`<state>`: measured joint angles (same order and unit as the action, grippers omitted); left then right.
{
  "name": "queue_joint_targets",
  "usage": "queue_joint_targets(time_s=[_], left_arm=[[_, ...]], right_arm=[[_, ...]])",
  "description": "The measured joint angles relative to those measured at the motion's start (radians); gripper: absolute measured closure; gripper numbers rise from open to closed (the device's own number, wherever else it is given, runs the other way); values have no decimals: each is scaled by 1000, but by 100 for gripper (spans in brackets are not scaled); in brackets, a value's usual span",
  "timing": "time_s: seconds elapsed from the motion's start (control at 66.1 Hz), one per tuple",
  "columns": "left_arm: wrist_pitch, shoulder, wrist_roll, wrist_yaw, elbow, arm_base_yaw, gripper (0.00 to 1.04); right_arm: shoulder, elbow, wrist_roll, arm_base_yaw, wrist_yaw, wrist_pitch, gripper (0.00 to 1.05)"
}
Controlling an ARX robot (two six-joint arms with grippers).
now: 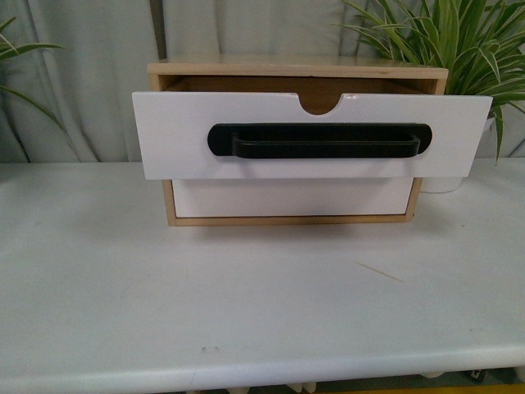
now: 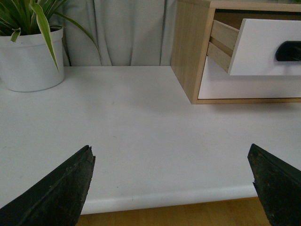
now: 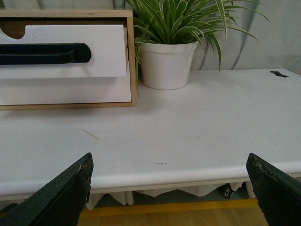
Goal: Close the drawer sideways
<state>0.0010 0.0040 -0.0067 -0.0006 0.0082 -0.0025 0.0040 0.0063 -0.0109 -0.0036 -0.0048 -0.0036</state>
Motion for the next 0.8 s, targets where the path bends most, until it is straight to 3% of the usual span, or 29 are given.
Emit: queue_joint_targets(time_s=[0.802], left_arm=[[0, 0, 0, 0, 0, 0, 6]], right_arm=[[0, 0, 0, 0, 0, 0, 9]])
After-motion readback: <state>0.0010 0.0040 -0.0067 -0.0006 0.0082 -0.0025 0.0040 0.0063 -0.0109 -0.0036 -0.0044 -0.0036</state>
